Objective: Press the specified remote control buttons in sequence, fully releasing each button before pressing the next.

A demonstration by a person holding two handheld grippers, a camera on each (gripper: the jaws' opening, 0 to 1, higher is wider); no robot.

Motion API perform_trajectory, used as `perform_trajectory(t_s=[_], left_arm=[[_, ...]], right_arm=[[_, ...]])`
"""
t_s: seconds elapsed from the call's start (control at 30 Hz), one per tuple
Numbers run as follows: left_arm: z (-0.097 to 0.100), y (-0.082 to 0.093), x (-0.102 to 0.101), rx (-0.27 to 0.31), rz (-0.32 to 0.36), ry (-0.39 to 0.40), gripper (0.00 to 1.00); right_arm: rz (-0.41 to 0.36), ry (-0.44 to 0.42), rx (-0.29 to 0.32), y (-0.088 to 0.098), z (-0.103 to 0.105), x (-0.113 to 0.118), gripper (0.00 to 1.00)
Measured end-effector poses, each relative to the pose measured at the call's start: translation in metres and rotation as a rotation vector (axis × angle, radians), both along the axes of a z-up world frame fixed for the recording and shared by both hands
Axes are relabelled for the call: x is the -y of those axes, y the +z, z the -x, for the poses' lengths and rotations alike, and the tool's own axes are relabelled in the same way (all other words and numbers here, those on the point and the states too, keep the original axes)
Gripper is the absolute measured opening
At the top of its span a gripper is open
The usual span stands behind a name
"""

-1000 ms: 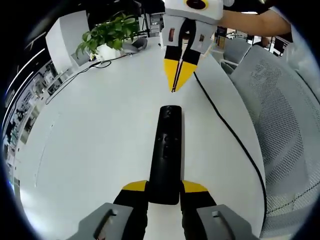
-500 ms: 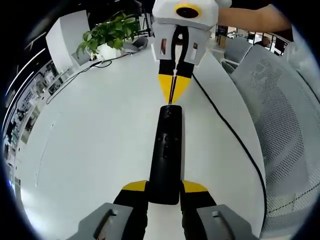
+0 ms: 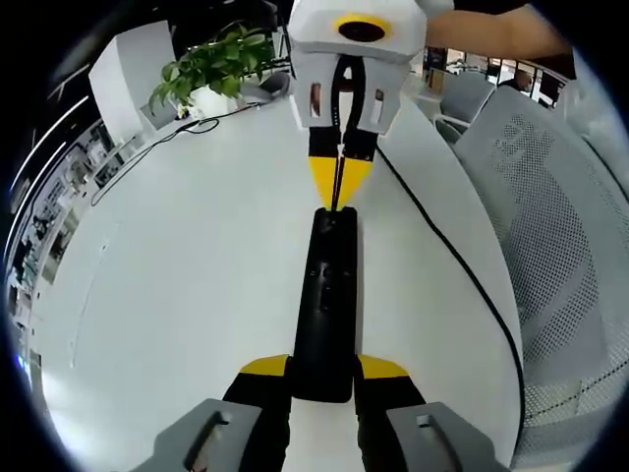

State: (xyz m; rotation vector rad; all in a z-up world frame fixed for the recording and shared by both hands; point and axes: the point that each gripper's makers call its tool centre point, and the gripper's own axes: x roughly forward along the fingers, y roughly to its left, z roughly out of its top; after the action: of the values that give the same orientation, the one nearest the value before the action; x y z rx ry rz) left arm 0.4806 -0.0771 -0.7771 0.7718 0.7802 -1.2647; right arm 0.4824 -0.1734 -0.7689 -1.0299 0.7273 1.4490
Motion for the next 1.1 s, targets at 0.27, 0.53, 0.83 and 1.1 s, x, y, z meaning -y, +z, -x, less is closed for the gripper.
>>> perform_trajectory(t_s=[0.27,0.53,0.83,1.1], left_arm=[[0.0000,0.0000,-0.0001,0.000,-0.005,0.000,0.24],[0.0000,-0.0001,0.0001,0.000,-0.012,0.008,0.24],[-0.0003,-0.0003,-0.0001,-0.007,-0.010,0.023,0.24],[-0.0006,-0.0003,0.0002,-0.009,-0.011,0.024,0.23]], right_arm=[[0.016,0.015,-0.004,-0.0002,0.0001,-0.0004,0.00],[0.074,0.072,0.004,-0.0018,0.0004,-0.0008,0.00],[0.152,0.133,0.006,-0.0031,0.0010,-0.0007,0.00],[0.186,0.132,-0.010,-0.0031,-0.0012,0.0005,0.00]])
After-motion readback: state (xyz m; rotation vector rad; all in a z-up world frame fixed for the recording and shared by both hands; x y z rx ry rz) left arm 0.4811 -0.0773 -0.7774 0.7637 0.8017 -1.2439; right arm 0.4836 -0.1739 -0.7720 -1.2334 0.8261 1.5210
